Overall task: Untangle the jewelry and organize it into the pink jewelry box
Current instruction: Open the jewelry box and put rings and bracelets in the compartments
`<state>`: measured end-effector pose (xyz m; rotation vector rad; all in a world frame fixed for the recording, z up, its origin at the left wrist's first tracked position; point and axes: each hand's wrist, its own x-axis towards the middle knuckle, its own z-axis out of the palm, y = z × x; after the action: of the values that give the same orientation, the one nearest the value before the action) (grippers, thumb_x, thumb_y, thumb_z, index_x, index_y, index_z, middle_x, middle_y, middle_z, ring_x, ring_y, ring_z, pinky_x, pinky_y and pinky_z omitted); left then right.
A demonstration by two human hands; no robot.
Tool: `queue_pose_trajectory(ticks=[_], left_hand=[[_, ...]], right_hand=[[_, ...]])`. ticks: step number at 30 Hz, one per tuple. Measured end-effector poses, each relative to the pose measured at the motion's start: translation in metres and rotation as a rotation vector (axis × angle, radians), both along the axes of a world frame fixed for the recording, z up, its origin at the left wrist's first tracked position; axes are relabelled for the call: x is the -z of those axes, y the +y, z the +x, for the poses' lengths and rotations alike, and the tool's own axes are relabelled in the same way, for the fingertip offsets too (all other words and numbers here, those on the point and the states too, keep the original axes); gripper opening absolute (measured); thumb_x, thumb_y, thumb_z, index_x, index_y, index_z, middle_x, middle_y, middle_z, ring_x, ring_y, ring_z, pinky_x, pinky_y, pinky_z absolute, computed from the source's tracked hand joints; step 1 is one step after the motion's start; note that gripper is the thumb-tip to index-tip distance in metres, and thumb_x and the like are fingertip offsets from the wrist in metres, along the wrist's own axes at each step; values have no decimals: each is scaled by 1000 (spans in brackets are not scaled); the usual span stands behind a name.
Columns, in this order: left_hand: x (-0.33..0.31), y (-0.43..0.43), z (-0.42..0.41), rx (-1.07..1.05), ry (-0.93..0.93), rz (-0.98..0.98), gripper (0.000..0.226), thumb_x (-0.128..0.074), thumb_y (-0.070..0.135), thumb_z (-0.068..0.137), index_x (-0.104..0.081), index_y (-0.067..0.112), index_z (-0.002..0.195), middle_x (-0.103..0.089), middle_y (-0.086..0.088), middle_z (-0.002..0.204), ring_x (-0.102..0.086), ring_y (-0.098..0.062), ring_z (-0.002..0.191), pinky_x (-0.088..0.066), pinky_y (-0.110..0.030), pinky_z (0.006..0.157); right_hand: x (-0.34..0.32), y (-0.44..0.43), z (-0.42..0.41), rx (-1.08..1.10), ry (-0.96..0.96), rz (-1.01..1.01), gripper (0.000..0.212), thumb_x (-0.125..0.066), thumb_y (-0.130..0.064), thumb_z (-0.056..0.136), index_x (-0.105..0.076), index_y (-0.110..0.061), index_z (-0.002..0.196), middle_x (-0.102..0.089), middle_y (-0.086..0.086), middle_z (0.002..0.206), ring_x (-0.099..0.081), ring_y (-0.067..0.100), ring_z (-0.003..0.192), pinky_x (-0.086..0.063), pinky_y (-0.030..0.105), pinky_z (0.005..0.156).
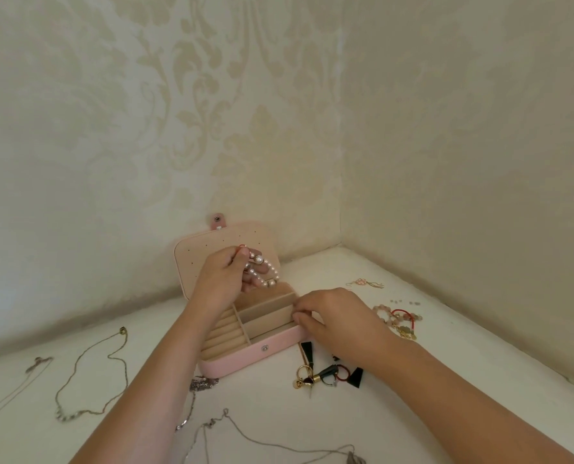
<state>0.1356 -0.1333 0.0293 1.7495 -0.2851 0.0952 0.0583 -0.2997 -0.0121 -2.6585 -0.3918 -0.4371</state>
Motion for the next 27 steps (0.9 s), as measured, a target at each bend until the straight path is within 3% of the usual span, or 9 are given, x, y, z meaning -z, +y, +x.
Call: queue_pose_trajectory(ticks=[4, 9, 14, 16, 19, 22, 24, 27], left_hand=[[5, -9, -1, 31, 36, -65, 22, -35, 10, 101, -55, 3, 96, -67, -11, 77, -64, -9, 47, -49, -17, 44], [13, -12, 1, -34, 145, -113, 20, -39, 12, 101, -56, 7, 92, -68, -8, 76, -67, -10, 51, -56, -21, 49], [13, -10, 3, -8, 237, -90, 21, -41, 14, 100, -58, 9, 90, -69, -19, 90, -69, -20, 63, -52, -19, 47], [15, -8, 4, 0, 251, -47, 21, -41, 13, 100, -58, 7, 89, -68, -19, 85, -67, -17, 56, -50, -18, 44], [18, -5, 8, -29, 194, 124, 18, -46, 11, 97, -60, 3, 89, -67, -13, 68, -62, -15, 44, -45, -21, 40], [18, -1, 7, -107, -31, 431, 16, -55, 15, 92, -64, 7, 82, -64, -1, 60, -56, -7, 42, -39, -16, 43], [15, -1, 4, -155, -182, 610, 14, -58, 19, 90, -63, 12, 78, -60, 3, 64, -54, -6, 53, -33, -16, 49], [13, 3, 3, -165, -219, 727, 12, -60, 20, 87, -61, 17, 76, -58, 3, 72, -53, -14, 70, -33, -22, 60]], right_hand=[[2, 3, 1, 10, 1, -34, 26, -44, -21, 93, -67, -11, 87, -67, 4, 84, -61, 20, 78, -49, 39, 73], [-1, 1, 2, 17, 28, -53, 30, -43, -26, 95, -68, -11, 91, -69, 5, 92, -62, 20, 82, -49, 37, 76], [-2, 1, 1, 18, 21, -55, 31, -43, -28, 96, -68, -11, 92, -69, 4, 91, -61, 18, 80, -48, 36, 75], [-3, 1, 0, 18, 26, -52, 31, -43, -28, 96, -68, -11, 91, -69, 4, 90, -61, 18, 79, -48, 36, 74], [-4, 1, -1, 16, 35, -30, 31, -43, -26, 96, -68, -9, 93, -70, 6, 95, -62, 20, 83, -49, 38, 76], [-4, 2, -2, 18, 45, -30, 31, -43, -26, 95, -69, -8, 94, -70, 7, 100, -63, 21, 87, -50, 39, 78], [-5, 2, -2, 18, 47, -38, 32, -42, -26, 96, -69, -8, 94, -70, 7, 101, -63, 21, 86, -49, 39, 78], [-5, 2, -3, 16, 57, -41, 31, -42, -25, 96, -69, -8, 95, -70, 8, 102, -64, 21, 88, -50, 39, 79]])
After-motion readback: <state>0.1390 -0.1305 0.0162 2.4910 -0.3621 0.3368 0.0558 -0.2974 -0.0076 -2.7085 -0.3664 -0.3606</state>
